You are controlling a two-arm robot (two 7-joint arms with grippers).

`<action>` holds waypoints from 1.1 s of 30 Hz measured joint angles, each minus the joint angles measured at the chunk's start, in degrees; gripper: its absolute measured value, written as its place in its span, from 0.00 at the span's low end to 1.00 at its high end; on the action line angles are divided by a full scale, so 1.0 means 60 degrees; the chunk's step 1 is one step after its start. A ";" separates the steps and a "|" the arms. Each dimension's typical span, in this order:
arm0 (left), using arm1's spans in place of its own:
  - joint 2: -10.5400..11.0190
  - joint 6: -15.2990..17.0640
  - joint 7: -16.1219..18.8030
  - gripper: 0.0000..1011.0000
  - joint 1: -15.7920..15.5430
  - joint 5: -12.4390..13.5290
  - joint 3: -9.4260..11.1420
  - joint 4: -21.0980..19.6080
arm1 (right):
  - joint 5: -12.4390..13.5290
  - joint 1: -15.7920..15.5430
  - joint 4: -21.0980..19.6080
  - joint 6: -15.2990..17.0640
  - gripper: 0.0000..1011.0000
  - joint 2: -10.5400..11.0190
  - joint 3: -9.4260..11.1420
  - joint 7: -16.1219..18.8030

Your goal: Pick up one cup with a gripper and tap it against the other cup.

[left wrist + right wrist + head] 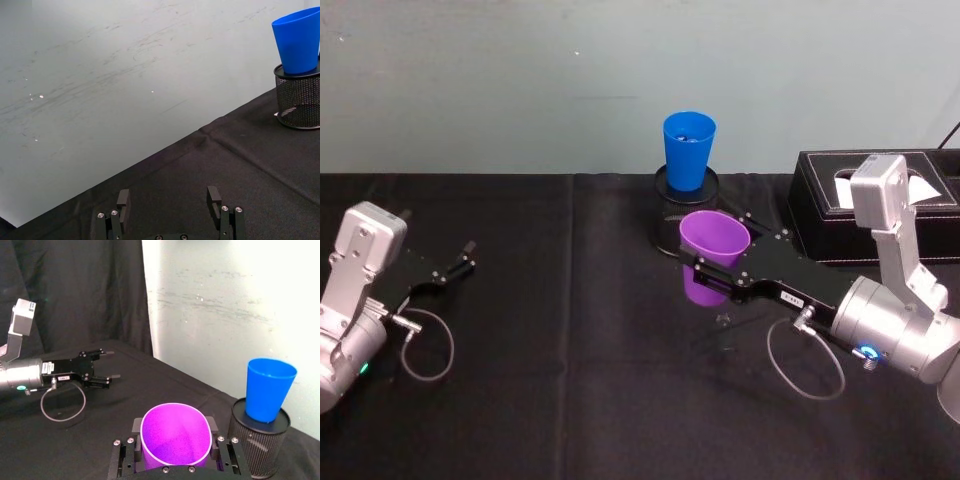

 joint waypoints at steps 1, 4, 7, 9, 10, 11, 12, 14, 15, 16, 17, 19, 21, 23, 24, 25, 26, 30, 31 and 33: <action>0.0000 -0.0001 0.0000 0.99 0.0000 0.0000 0.0000 0.0000 | 0.0004 0.0022 -0.0041 0.0028 0.73 0.0029 -0.0012 -0.0014; 0.0000 0.0000 0.0000 0.99 0.0000 0.0000 0.0001 0.0000 | 0.0041 0.0101 -0.0150 0.0122 0.73 0.0124 -0.0055 -0.0078; 0.0000 -0.0001 0.0000 0.99 0.0000 0.0000 0.0000 0.0000 | 0.0070 0.0159 -0.0231 0.0185 0.73 0.0196 -0.0095 -0.0134; 0.0000 -0.0001 0.0000 0.99 0.0000 0.0000 0.0001 0.0000 | 0.0077 0.0175 -0.0257 0.0206 0.73 0.0225 -0.0113 -0.0161; 0.0000 0.0000 0.0000 0.99 -0.0001 0.0000 0.0000 0.0000 | 0.0086 0.0188 -0.0274 0.0218 0.73 0.0254 -0.0134 -0.0177; 0.0000 0.0000 0.0000 0.99 0.0000 0.0000 0.0000 0.0000 | 0.0086 0.0188 -0.0274 0.0218 0.73 0.0254 -0.0134 -0.0177; 0.0000 0.0000 0.0000 0.99 0.0000 0.0000 0.0000 0.0000 | 0.0087 0.0188 -0.0274 0.0218 0.73 0.0253 -0.0134 -0.0177; 0.0000 0.0000 0.0000 0.99 0.0000 0.0000 0.0001 0.0000 | 0.0087 0.0185 -0.0274 0.0217 0.73 0.0249 -0.0132 -0.0176; 0.0000 -0.0001 0.0000 0.99 -0.0001 0.0000 0.0000 0.0000 | 0.0086 0.0184 -0.0273 0.0217 0.73 0.0247 -0.0132 -0.0176; 0.0000 0.0000 0.0001 0.99 0.0000 0.0000 0.0000 0.0000 | 0.0087 0.0183 -0.0272 0.0217 0.73 0.0244 -0.0130 -0.0175; 0.0000 0.0000 0.0000 0.99 0.0000 0.0000 0.0000 0.0000 | 0.0087 0.0181 -0.0270 0.0217 0.73 0.0240 -0.0129 -0.0174; 0.0000 0.0000 0.0000 0.99 0.0000 0.0000 0.0000 0.0000 | 0.0086 0.0180 -0.0268 0.0216 0.73 0.0236 -0.0128 -0.0174; 0.0000 0.0000 0.0000 0.99 0.0000 0.0000 0.0000 0.0000 | 0.0084 0.0178 -0.0263 0.0213 0.73 0.0231 -0.0125 -0.0173; 0.0000 0.0000 0.0000 0.99 -0.0001 0.0000 0.0000 0.0000 | 0.0082 0.0177 -0.0260 0.0211 0.73 0.0228 -0.0123 -0.0172; 0.0000 0.0000 0.0000 0.99 0.0000 0.0000 0.0000 0.0000 | 0.0082 0.0176 -0.0259 0.0210 0.73 0.0228 -0.0123 -0.0172; 0.0000 0.0000 0.0000 0.99 -0.0001 0.0000 0.0000 0.0000 | 0.0081 0.0175 -0.0259 0.0209 0.73 0.0227 -0.0122 -0.0171; 0.0000 0.0000 0.0000 0.99 0.0000 0.0000 0.0000 0.0000 | 0.0080 0.0174 -0.0257 0.0207 0.73 0.0226 -0.0120 -0.0170; 0.0000 -0.0001 0.0000 0.99 0.0000 0.0000 0.0000 0.0000 | 0.0079 0.0171 -0.0254 0.0203 0.73 0.0223 -0.0115 -0.0169; 0.0000 0.0000 0.0000 0.99 0.0000 0.0000 0.0000 0.0000 | 0.0078 0.0170 -0.0253 0.0202 0.73 0.0222 -0.0115 -0.0169; 0.0000 0.0000 0.0000 0.99 0.0000 0.0000 0.0000 0.0000 | 0.0078 0.0169 -0.0251 0.0201 0.73 0.0221 -0.0113 -0.0168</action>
